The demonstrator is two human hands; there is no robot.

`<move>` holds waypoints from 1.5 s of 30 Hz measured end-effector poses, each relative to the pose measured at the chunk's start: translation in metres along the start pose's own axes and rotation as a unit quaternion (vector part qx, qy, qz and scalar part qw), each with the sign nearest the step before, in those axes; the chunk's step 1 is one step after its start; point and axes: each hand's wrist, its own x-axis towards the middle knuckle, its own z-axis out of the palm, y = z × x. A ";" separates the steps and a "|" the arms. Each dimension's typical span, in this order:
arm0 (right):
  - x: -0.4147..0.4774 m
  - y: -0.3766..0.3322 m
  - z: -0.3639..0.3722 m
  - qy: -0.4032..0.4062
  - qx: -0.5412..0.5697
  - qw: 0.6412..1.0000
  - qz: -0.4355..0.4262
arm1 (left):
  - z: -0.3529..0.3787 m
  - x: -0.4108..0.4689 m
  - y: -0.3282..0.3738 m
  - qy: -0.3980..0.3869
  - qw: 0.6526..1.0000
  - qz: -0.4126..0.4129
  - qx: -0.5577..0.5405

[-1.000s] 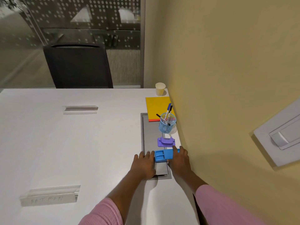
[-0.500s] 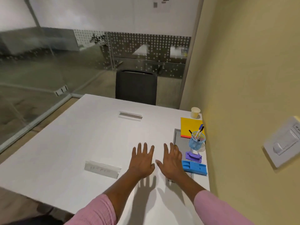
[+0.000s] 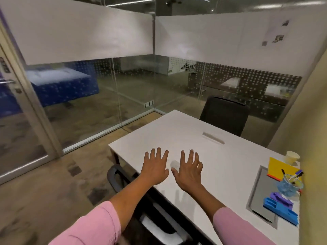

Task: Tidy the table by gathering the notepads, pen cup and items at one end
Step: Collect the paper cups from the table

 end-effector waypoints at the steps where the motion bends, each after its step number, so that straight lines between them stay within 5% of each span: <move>1: -0.009 -0.043 0.002 0.000 0.001 0.999 -0.036 | -0.009 -0.031 -0.035 -0.004 0.999 -0.039 0.003; 20: -0.017 -0.410 0.043 -0.054 0.071 0.950 -0.299 | -0.030 -0.217 -0.349 -0.030 0.939 -0.343 0.017; 45: 0.271 -0.688 0.178 -0.086 0.047 0.951 -0.294 | 0.041 -0.030 -0.730 -0.022 0.936 -0.352 -0.013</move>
